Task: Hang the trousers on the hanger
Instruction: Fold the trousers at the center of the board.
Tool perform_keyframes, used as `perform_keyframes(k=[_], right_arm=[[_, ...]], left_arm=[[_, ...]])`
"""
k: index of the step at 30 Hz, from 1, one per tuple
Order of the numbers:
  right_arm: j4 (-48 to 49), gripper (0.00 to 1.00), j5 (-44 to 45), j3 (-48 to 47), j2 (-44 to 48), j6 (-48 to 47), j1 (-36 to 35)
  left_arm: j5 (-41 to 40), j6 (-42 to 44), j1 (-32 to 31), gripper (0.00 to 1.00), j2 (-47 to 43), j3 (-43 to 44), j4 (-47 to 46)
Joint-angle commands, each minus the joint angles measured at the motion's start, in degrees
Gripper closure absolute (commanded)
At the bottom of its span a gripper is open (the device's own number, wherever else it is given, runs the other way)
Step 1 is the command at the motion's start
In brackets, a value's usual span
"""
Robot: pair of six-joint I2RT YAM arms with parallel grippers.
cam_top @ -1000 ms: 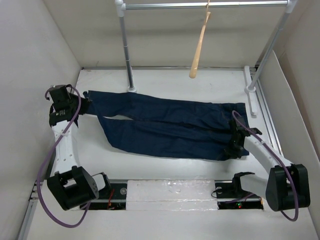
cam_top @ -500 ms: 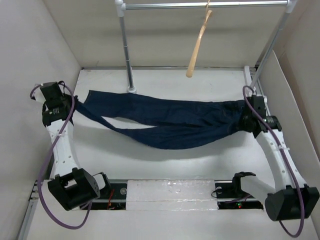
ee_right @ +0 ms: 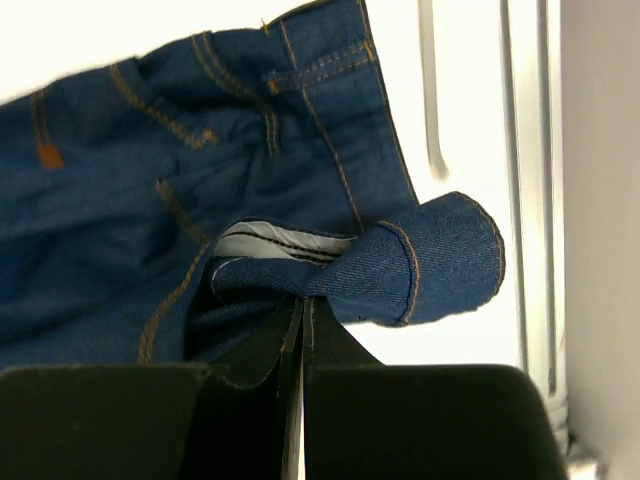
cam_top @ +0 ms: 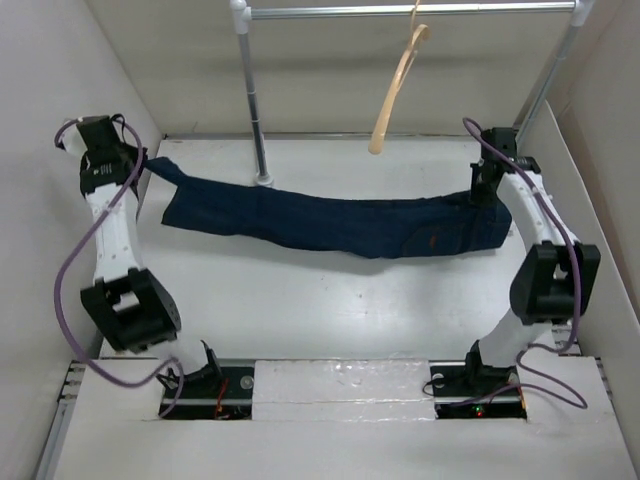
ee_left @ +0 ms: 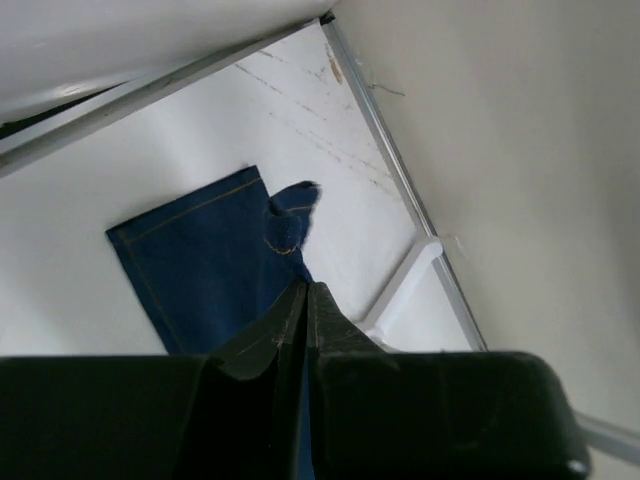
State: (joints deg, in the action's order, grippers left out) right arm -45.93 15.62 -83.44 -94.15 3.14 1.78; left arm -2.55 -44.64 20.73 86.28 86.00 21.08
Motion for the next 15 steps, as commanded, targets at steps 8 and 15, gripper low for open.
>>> perform_keyframes(k=[8, 15], right_arm=[[4.27, 0.92, -1.99, -18.33, -18.87, -5.77, 1.29], [4.61, 0.51, -0.24, -22.83, -23.54, -6.39, -0.37]], left_arm=[[-3.52, 8.78, -0.52, 1.0, 26.55, 19.99, 9.49], [-2.38, 13.35, -1.13, 1.0, 40.36, 40.56, 19.62]])
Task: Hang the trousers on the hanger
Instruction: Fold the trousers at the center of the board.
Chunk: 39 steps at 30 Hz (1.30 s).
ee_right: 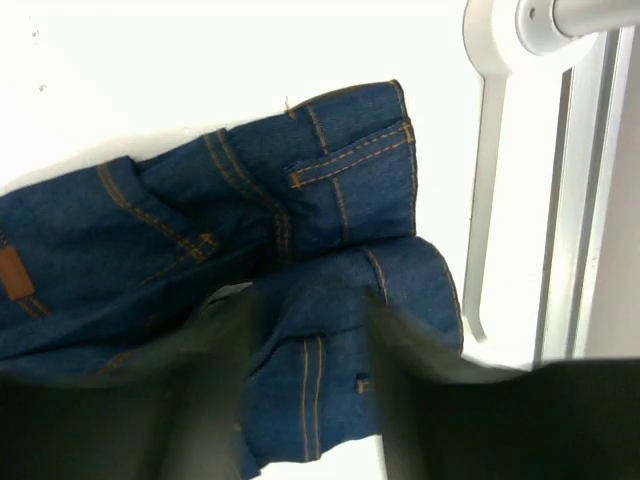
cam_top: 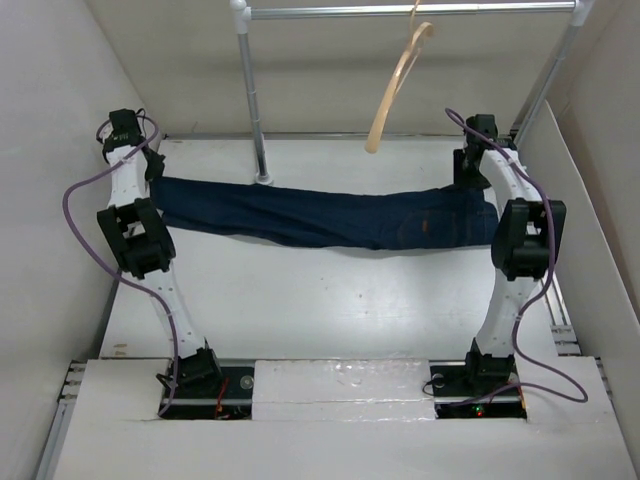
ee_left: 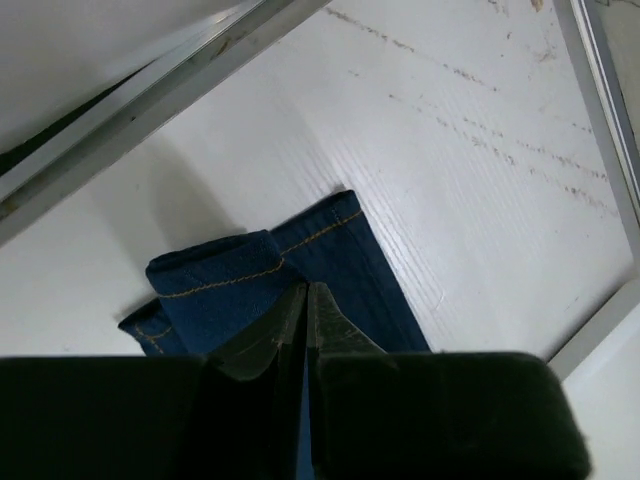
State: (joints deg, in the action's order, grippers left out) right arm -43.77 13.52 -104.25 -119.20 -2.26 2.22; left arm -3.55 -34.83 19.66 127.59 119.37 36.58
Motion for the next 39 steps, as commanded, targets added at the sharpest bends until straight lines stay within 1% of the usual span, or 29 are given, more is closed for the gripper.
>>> perform_keyframes(k=[1, 2, 4, 7, 8, 9, 10, 11, 12, 13, 14, 15, 16, 17, 18, 19, 21, 22, 23, 24, 25, 26, 27, 28, 30, 31, 32, 34, 39], right_arm=[[3.76, 0.42, 1.95, -0.8, 3.43, -1.34, -0.81], [5.52, 0.29, 2.3, 1.39, 4.4, -1.34, -1.33], [5.8, 0.16, 2.83, 2.9, 7.73, -1.08, -2.04], [6.32, 0.13, 1.96, 8.34, 13.0, -1.25, -2.57], [8.33, 0.12, 1.08, 10.79, 17.9, -0.91, -2.57], [9.74, 0.12, -2.15, 16.47, 20.73, -0.47, -2.57], [12.37, 0.13, -5.92, 21.58, 25.81, 0.84, -2.05], [12.39, 0.13, -5.96, 21.63, 28.47, 0.86, -2.04], [13.44, 0.15, -9.7, 26.85, 31.19, 1.29, -2.04], [14.23, 0.31, -11.22, 29.6, 34.0, 1.99, -2.83], [17.02, 0.5, -12.54, 32.5, 39.77, 2.17, -3.44], [18.18, 0.73, -15.25, 35.49, 42.62, 2.09, -4.23], [19.5, 0.9, -16.67, 41.17, 45.08, 4.09, -5.37], [22.99, 1.0, -18.34, 44.01, 47.54, 4.72, -5.9], [24.85, 1.0, -21.83, 46.56, 51.66, 5.07, -5.91], [25.74, 1.0, -22.91, 50.94, 52.91, 6.03, -6.69], [26.36, 1.0, -25.98, 53.87, 55.72, 6.48, -8.01], [26.37, 1.0, -26.78, 55.1, 56.17, 6.39, -8.02], [25.06, 0.96, -27.75, 56.51, 56.7, 6.13, -8.54], [24.53, 0.91, -28.37, 57.13, 57.05, 5.78, -8.55], [24.17, 0.79, -28.11, 57.83, 57.84, 4.99, -9.24], [23.56, 0.72, -27.76, 59.32, 58.28, 4.81, -9.25], [23.55, 0.68, -27.5, 59.94, 58.55, 4.64, -9.86], [23.47, 0.61, -28.02, 60.3, 58.73, 3.94, -9.86], [22.68, 0.58, -28.28, 60.74, 58.64, 3.93, -9.86], [22.41, 0.53, -28.37, 60.91, 58.73, 4.11, -9.86], [22.67, 0.5, -28.46, 61.26, 58.47, 4.37, -9.86], [23.29, 0.47, -29.51, 62.41, 58.2, 4.81, -9.34], [23.38, 0.47, -29.69, 62.59, 58.55, 5.16, -8.81]], left_arm=[[-1.2, 3.63, -0.06, 1.0, -0.85, 6.15, 2.98], [-0.67, 3.54, -0.06, 1.0, -0.24, 6.14, 2.71], [0.64, 4.33, -0.06, 0.8, 2.82, 8.15, 2.97], [0.92, 6.17, -0.06, 0.55, 2.76, 8.6, 4.55], [1.7, 5.92, -0.06, 0.48, 1.79, 7.81, 3.86], [2.32, 5.56, -0.06, 0.44, 0.65, 6.85, 3.33], [3.19, 5.04, 0.55, 0.37, -3.53, 6.75, 3.41], [3.29, 5.03, 0.55, 0.37, -3.58, 6.75, 3.67], [3.29, 4.69, 1.08, 0.32, -5.66, 4.92, 3.68], [3.29, 4.33, 1.6, 0.31, -10.82, 2.21, 3.33], [6.25, 3.9, 1.61, 0.31, -13.92, -1.47, 0.63], [8.28, 2.85, 2.39, 0.33, -18.12, -12.47, -1.49], [10.47, 1.97, 3.44, 0.42, -25.65, -18.85, -3.51], [15.02, 1.0, 3.45, 0.51, -29.29, -25.18, -8.66], [16.98, 0.12, 4.15, 0.64, -32.98, -37.94, -11.59], [18.22, -1.8, 4.77, 0.79, -38.76, -43.47, -13.36], [21.38, -3.13, 6.96, 0.82, -42.49, -55.66, -19.16], [22.18, -4.1, 8.28, 0.83, -43.21, -58.17, -20.13], [24.45, -4.45, 11.25, 0.83, -42.52, -59.59, -20.84], [25.77, -4.81, 12.41, 0.82, -41.38, -61.87, -21.11], [27.44, -5.16, 13.29, 0.79, -39.19, -62.67, -22.15], [29.29, -5.42, 13.3, 0.76, -38.13, -63.2, -23.73], [28.87, -5.42, 13.3, 0.75, -37.07, -62.95, -24.09], [28.43, -5.51, 13.3, 0.74, -35.93, -62.77, -24.45], [28.86, -6.39, 13.3, 0.71, -35.48, -62.95, -27.16], [29.13, -6.57, 13.3, 0.66, -34.61, -62.86, -27.87], [29.56, -6.83, 13.3, 0.65, -33.99, -62.68, -28.14], [30.0, -7.27, 13.3, 0.57, -31.53, -61.89, -28.84], [29.57, -11.66, 13.3, 0.57, -27.66, -61.98, -33.93]])
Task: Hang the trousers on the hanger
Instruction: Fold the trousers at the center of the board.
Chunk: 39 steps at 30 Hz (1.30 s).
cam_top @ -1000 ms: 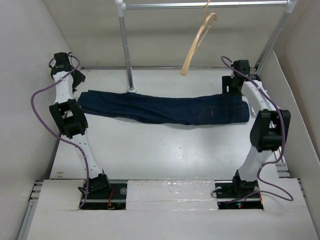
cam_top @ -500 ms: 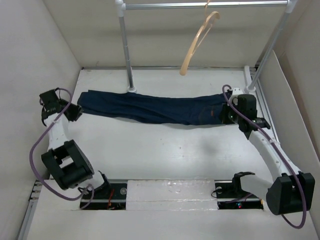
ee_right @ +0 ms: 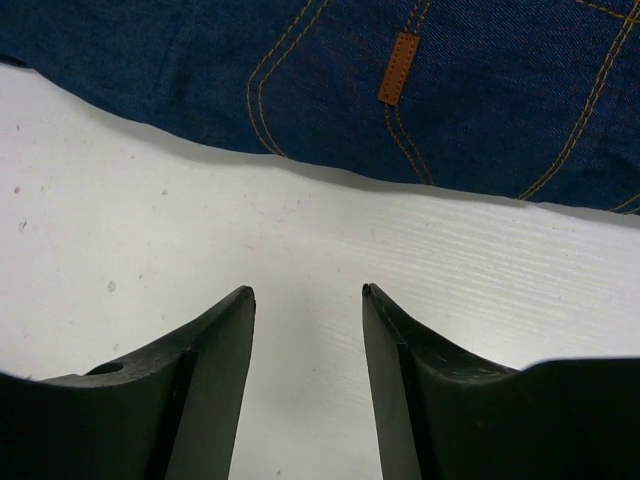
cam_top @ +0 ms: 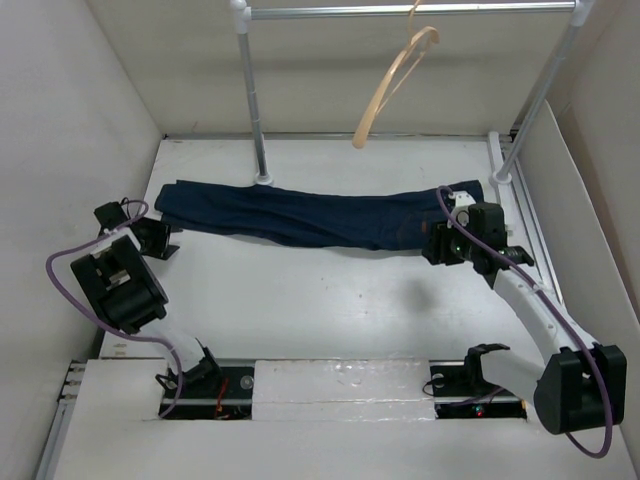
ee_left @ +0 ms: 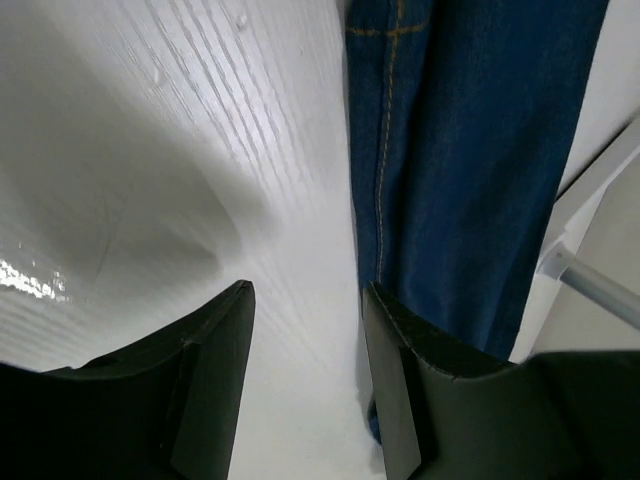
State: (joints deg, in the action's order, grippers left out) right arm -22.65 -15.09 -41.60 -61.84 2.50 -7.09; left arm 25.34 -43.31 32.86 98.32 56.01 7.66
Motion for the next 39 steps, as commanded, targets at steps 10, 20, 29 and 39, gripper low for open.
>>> perform_keyframes(k=[10, 20, 29, 39], right_arm=[[-0.73, 0.34, 1.38, -1.82, 0.32, -1.36, 4.18], [0.33, 0.33, 0.14, -1.55, -1.79, -0.13, 7.0], [5.69, 0.24, -0.37, 3.19, -10.22, 5.75, 19.9], [20.35, 0.19, -3.79, 3.02, -18.56, 14.19, 27.57]], left_arm=[[-9.61, -8.81, -0.96, 0.56, 9.86, 10.52, -5.11], [-9.17, -11.44, -4.03, 0.53, 18.22, 18.52, -4.23], [-11.72, -10.57, -5.79, 0.69, 21.03, 22.83, -3.0], [-12.42, -6.62, -5.79, 1.0, 21.74, 25.64, -2.21]])
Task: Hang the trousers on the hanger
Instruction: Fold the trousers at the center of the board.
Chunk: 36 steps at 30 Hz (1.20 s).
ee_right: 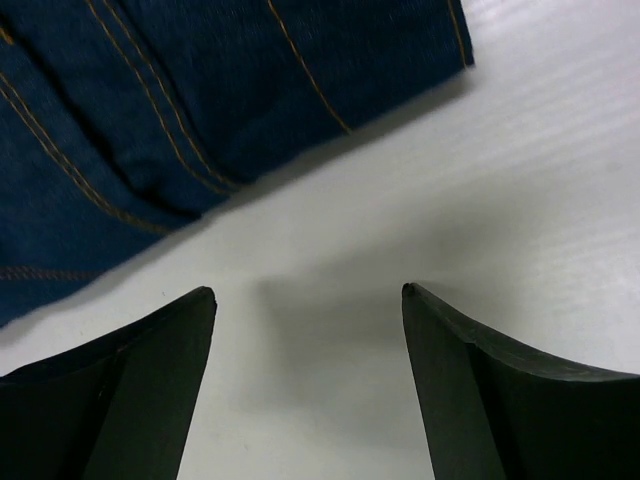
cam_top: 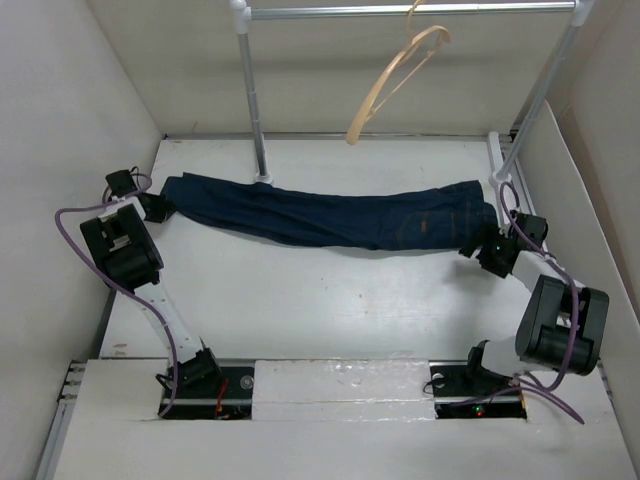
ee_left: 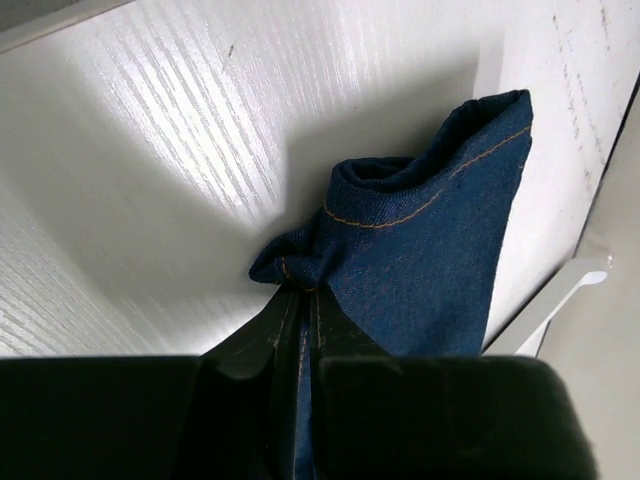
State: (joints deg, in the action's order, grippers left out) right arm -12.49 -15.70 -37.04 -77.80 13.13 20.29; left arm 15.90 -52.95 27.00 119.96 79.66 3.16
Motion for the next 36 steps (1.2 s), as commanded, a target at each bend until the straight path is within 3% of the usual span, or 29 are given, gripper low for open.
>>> perform_keyframes(k=[1, 8, 11, 12, 15, 18, 23, 26, 29, 36], right_arm=[[13.86, 0.19, -3.54, -2.59, -4.01, 5.05, 0.18], [21.46, 0.2, -1.89, -5.94, -14.56, 10.69, 0.18], [26.1, 0.31, -0.48, -5.42, -16.68, 13.59, 0.18], [26.55, 0.55, -0.12, -5.59, -17.38, 14.81, 0.18], [25.07, 0.9, 0.67, -6.73, -18.0, 15.44, -0.34], [19.21, 1.0, 2.95, -7.52, -14.5, 12.65, -0.34], [6.6, 1.0, 8.58, -8.93, -0.37, 4.47, 2.64], [-2.78, 1.0, 7.8, -7.18, 6.75, 0.16, 8.95], [-4.82, 1.0, 7.27, -5.51, 10.64, -0.73, 11.16], [-8.6, 1.0, 0.5, -2.61, 10.3, -5.04, 19.96]], left_arm=[[-3.5, 3.55, 0.07, 1.0, -0.08, 2.34, 2.64], [-4.74, 5.93, 0.07, 1.0, -1.92, 3.32, 4.05], [-5.18, 6.36, 0.07, 1.0, -2.8, 2.79, 4.14], [-5.7, 6.63, 0.07, 1.0, -3.24, 2.61, 4.14], [-6.75, 7.77, 0.07, 1.0, -5.0, 1.91, 4.84], [-7.81, 8.83, 0.76, 1.0, -8.33, 0.33, 6.24], [-12.02, 10.14, 2.88, 1.0, -15.97, -2.83, 10.72], [-19.75, 11.81, 3.41, 1.0, -22.62, -5.89, 15.29], [-21.0, 12.6, 4.72, 1.0, -25.64, -8.45, 16.0], [-26.43, 16.03, 7.8, 1.0, -31.62, -14.17, 21.01]])
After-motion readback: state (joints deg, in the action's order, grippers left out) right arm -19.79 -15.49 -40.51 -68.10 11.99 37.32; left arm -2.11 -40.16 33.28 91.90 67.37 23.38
